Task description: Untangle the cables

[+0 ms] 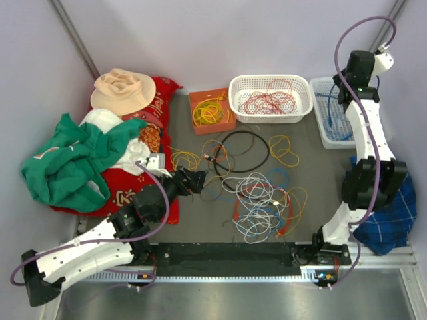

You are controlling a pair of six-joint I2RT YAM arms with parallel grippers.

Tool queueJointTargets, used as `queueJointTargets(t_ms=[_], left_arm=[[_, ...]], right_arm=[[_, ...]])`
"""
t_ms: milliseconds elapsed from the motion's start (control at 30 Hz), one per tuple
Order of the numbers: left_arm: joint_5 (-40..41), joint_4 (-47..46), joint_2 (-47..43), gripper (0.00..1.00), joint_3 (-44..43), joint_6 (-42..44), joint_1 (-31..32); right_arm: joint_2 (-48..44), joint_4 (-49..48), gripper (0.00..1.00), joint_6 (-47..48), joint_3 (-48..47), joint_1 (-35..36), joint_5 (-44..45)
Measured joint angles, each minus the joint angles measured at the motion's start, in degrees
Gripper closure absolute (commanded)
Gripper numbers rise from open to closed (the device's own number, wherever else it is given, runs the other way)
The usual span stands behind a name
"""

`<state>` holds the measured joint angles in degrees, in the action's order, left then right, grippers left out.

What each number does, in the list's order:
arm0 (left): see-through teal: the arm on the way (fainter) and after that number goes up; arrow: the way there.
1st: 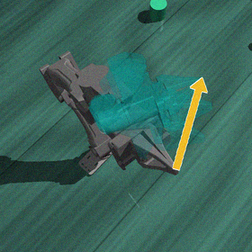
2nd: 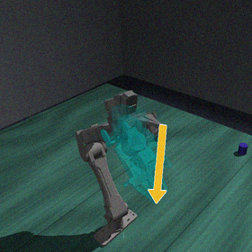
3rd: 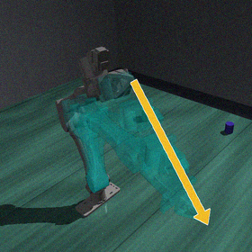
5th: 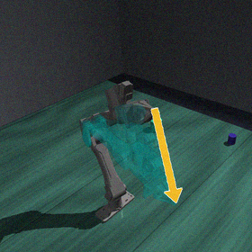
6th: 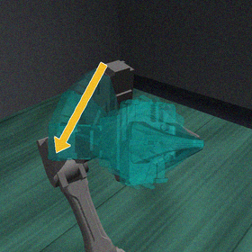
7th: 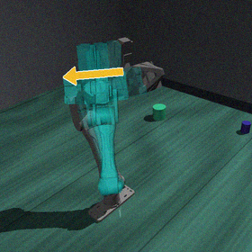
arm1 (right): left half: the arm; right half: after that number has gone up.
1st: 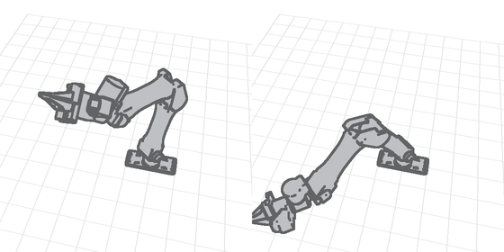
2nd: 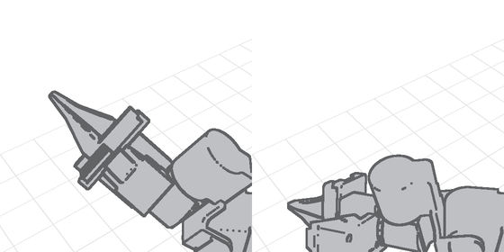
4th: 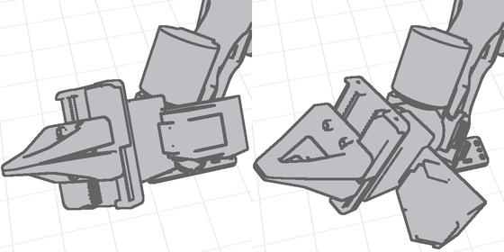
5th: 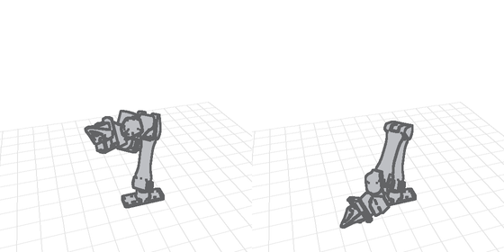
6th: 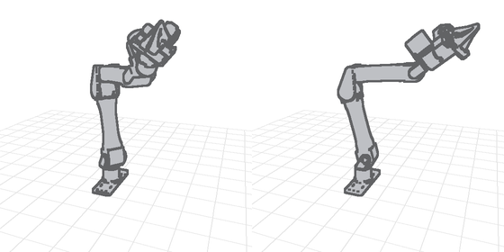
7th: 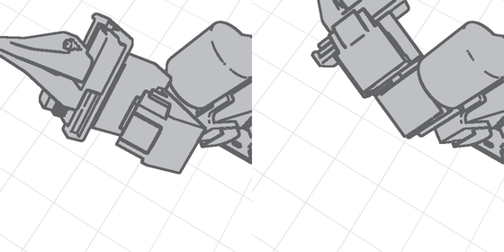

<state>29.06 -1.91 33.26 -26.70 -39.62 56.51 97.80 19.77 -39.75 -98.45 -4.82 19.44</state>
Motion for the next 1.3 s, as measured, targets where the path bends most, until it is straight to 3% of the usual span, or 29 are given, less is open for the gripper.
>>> queueJointTargets(t_ms=[167,200,233,333,367,667,767,967,1167,1300], left_arm=[[1.3,-0.5,1.4,0.01,0.4,0.6,0.0],[1.7,-0.7,1.9,0.01,0.7,0.5,0.0],[1.9,-0.7,2.2,0.01,1.0,0.5,0.0],[2.8,-0.5,2.8,0.01,2.3,-0.6,0.0],[3.0,-0.4,2.9,0.01,2.6,-0.8,0.0],[3.7,0.2,2.4,0.01,2.8,0.4,0.0],[3.8,1.7,2.1,0.02,2.2,0.6,0.0],[5.2,9.2,0.5,0.02,-2.1,-1.0,0.0],[6.4,15.8,-1.7,0.01,-4.9,-2.9,0.0],[7.2,18.4,-1.8,0.02,-4.9,-3.6,0.0]], right_arm=[[9.9,0.2,1.0,1.2,-9.8,-1.4,0.5],[11.6,-0.1,0.94,1.6,-11.5,-1.5,0.5],[12.8,-0.1,0.48,1.9,-12.5,-1.6,0.5],[16.7,1.0,0.13,2.7,-16.9,-2.3,1.5],[17.6,1.3,0.11,2.8,-18.0,-2.5,1.9],[14.8,2.9,0.08,0.5,-18.3,1.5,2.6],[5.2,-0.9,0.09,1.7,-7.2,8.8,0.0],[-11.5,-6.8,0.16,5.4,16.7,30.9,-5.7],[-14.5,-6.6,0.18,12.1,37.3,41.2,-10.4],[-14.6,-5.4,0.22,16.1,42.5,51.9,-11.9]])
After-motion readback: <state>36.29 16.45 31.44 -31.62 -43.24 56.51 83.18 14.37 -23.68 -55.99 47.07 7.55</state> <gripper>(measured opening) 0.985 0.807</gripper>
